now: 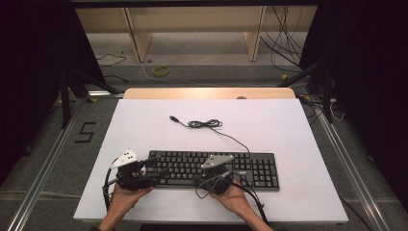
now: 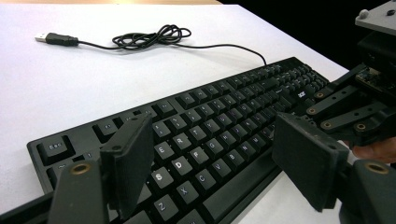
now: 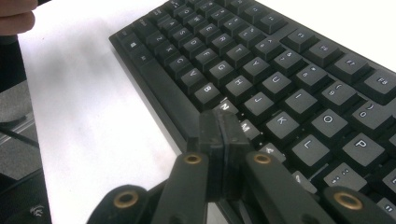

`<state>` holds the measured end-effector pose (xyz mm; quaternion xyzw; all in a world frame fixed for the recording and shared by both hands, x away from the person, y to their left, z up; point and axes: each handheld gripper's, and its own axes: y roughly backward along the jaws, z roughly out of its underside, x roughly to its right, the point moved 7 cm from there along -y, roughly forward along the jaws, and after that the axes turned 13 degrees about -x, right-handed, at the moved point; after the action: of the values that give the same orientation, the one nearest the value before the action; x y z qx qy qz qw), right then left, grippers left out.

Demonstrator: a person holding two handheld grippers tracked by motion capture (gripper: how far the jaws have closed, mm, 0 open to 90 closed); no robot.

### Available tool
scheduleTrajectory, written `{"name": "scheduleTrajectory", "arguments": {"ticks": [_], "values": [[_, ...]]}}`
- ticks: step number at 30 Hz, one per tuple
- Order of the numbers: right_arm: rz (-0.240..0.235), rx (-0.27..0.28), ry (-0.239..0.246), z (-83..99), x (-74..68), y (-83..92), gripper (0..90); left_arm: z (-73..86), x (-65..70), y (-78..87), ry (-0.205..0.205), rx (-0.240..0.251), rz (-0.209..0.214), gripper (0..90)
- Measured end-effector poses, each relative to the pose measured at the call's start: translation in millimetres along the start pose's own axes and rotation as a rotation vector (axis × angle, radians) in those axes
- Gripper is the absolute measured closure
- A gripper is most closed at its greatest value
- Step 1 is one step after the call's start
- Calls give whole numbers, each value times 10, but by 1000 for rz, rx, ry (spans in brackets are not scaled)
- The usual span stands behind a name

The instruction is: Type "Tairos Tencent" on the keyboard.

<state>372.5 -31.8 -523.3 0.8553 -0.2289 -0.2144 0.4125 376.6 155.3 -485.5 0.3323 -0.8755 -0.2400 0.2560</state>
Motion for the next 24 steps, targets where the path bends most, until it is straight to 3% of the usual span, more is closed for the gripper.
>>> {"name": "scheduleTrajectory", "arguments": {"ticks": [19, 24], "values": [[16, -28, 4, 30, 4, -62, 900, 25, 5, 26, -1, -3, -4, 290], [25, -11, 10, 43, 13, -71, 900, 27, 11, 23, 0, -2, -3, 290]]}}
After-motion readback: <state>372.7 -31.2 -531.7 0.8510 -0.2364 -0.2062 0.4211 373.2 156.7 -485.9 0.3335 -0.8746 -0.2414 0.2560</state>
